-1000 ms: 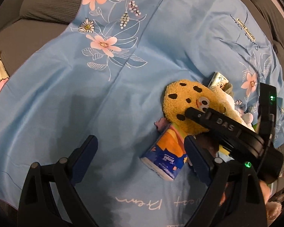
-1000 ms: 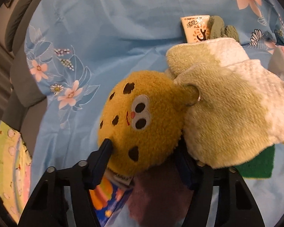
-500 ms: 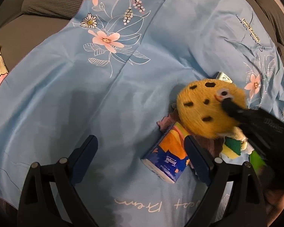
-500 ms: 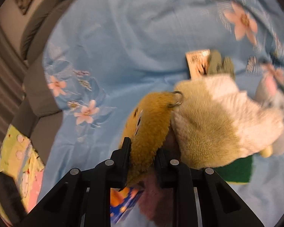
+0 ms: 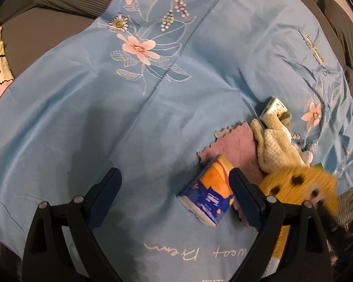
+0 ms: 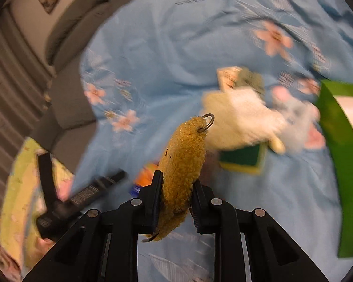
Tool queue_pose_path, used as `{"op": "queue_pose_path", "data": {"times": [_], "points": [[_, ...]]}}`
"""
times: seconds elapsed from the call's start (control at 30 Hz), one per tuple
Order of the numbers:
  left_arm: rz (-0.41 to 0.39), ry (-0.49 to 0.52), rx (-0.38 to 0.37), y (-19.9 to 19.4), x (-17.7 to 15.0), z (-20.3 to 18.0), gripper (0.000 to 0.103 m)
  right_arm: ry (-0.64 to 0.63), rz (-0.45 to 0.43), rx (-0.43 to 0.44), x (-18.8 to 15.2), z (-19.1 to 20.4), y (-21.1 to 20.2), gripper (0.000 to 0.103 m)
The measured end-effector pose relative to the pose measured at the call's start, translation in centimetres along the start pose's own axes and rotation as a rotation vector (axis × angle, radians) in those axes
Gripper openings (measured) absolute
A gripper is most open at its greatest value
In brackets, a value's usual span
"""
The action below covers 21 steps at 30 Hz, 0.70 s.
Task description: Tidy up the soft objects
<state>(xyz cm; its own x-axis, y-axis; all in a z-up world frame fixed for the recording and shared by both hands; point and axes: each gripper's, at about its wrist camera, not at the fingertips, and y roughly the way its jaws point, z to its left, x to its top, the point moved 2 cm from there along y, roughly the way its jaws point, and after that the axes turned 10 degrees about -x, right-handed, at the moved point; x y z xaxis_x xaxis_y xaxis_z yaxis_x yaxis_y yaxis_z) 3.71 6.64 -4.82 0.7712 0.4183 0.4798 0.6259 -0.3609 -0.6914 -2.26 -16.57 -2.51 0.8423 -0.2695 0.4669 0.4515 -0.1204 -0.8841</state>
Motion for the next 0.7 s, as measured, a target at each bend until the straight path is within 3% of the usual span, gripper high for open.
{"op": "queue_pose_path", "data": {"times": [0.1, 0.37, 0.53, 0.6, 0.7], "points": [[0.007, 0.035, 0.008, 0.2, -0.7, -1.1, 0.091, -0.009, 0.021, -0.098, -1.8, -1.5, 0.6, 0.024], [0.040, 0.212, -0.013, 1.1, -3.5, -5.1, 0.091, -0.054, 0.042, -0.216, -2.7, -3.3, 1.6, 0.024], [0.055, 0.342, 0.010, 2.4, -5.6, -7.2, 0.091, -0.065, 0.051, -0.360, -2.6, -4.2, 1.7, 0.049], [0.080, 0.356, 0.022, 3.1, -6.2, -7.4, 0.091, -0.051, 0.043, -0.382, -2.6, -4.7, 1.5, 0.055], [0.098, 0.341, -0.021, 3.4, -6.7, -7.7, 0.090, -0.019, 0.026, -0.385, -2.3, -5.7, 0.9, 0.066]]}}
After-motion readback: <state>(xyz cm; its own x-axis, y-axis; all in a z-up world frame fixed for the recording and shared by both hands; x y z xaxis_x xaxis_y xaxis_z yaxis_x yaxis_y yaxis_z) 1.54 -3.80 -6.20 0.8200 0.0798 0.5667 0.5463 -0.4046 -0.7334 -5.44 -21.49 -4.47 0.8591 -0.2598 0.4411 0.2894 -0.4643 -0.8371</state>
